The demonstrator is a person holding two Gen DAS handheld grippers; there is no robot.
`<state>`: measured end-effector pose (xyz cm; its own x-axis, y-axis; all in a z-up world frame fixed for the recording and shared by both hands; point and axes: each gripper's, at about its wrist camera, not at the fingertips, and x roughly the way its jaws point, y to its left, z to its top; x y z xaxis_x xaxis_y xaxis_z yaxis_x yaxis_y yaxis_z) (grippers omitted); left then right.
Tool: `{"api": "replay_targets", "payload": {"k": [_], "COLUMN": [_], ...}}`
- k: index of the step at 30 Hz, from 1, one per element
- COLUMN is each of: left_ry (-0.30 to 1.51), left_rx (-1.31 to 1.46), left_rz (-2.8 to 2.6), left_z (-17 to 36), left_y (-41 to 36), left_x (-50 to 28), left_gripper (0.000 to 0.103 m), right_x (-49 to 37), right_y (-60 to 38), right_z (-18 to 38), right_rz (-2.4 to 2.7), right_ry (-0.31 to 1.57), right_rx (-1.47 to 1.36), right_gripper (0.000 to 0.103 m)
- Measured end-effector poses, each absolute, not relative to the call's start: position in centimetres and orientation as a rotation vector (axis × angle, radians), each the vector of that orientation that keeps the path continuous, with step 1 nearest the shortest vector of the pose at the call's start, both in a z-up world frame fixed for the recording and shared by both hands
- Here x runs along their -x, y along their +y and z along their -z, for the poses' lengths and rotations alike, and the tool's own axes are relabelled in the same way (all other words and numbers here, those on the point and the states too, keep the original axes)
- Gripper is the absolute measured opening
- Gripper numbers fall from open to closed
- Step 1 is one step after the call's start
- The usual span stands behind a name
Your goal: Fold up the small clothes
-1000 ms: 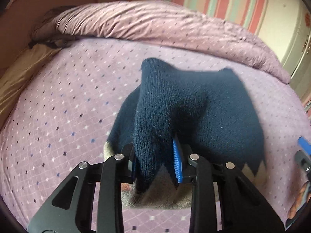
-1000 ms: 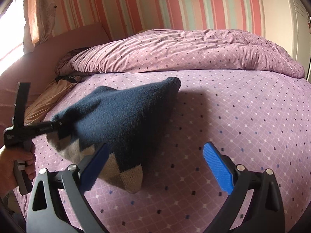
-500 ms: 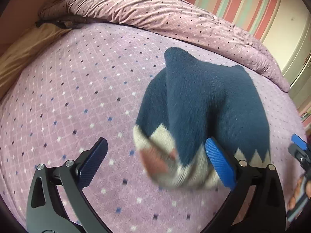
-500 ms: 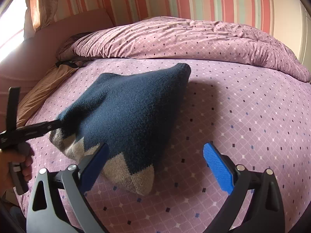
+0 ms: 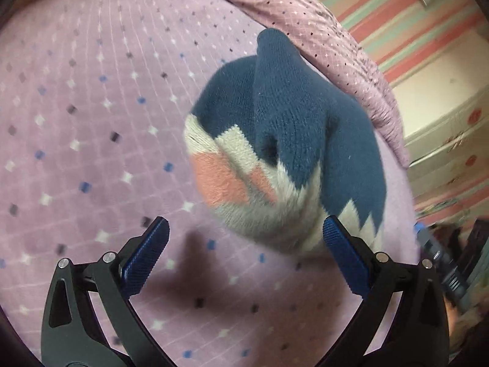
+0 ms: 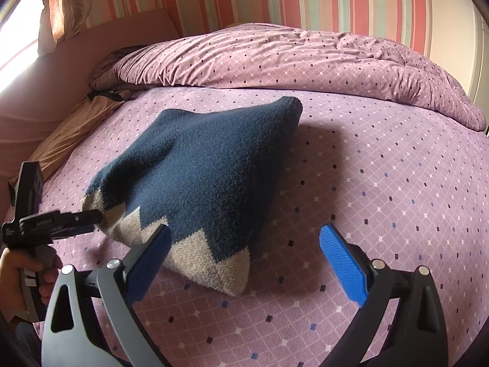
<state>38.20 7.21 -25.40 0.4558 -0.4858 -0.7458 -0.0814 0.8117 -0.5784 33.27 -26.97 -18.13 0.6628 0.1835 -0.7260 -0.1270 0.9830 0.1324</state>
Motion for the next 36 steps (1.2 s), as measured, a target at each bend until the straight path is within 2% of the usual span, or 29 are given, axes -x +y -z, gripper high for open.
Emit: {"api": "replay_targets", "payload": {"k": [5,12,14,15,16,17,22,27,31,36], "left_ry": [1.125,1.092,1.054,1.037,1.027,1.030,1.057,1.048,1.039,1.028], "left_rx": [0.672,0.719,0.708,0.700,0.691,0.696,0.753,0.726,0.713,0.638], "left_rz": [0.319,0.335,0.334,0.336,0.336,0.331,0.322,0.330,0.330,0.312], "left_z": [26.5,26.6,26.1,25.8,25.5,25.5,26.7,26.8,26.5,25.6], "left_y": [6.1,5.0,4.6,4.3,4.1,4.1,4.7,4.6,5.0,4.5], "left_x": [-39.7,-40.0,-40.0,-40.0,-40.1,-40.2,-41.2,-40.8,-40.5,-40.4], "left_gripper": [0.100,0.099,0.095,0.088,0.084,0.084,0.067,0.065,0.056,0.053], "right_x": [-33.4,-33.6,-33.7,-33.7,-33.8,-33.9,-34.6,-35.2,-35.9,-38.0], "right_y": [-27.3,-27.9,-27.9,-27.9,-27.9,-27.9,-28.4,-28.4,-28.6,-30.8], "right_z": [18.3,19.0,19.2,19.3,19.4,19.6,20.3,21.0,21.7,24.3], "right_rz": [-0.174,-0.174,-0.178,-0.181,-0.184,-0.188,-0.188,-0.192,-0.211,-0.266], "right_ry": [0.834,0.846,0.847,0.849,0.851,0.855,0.871,0.890,0.906,0.997], "right_rx": [-0.078,-0.095,-0.096,-0.099,-0.104,-0.113,-0.156,-0.182,-0.235,-0.533], "right_gripper": [0.098,0.098,0.098,0.098,0.098,0.098,0.098,0.098,0.098,0.098]}}
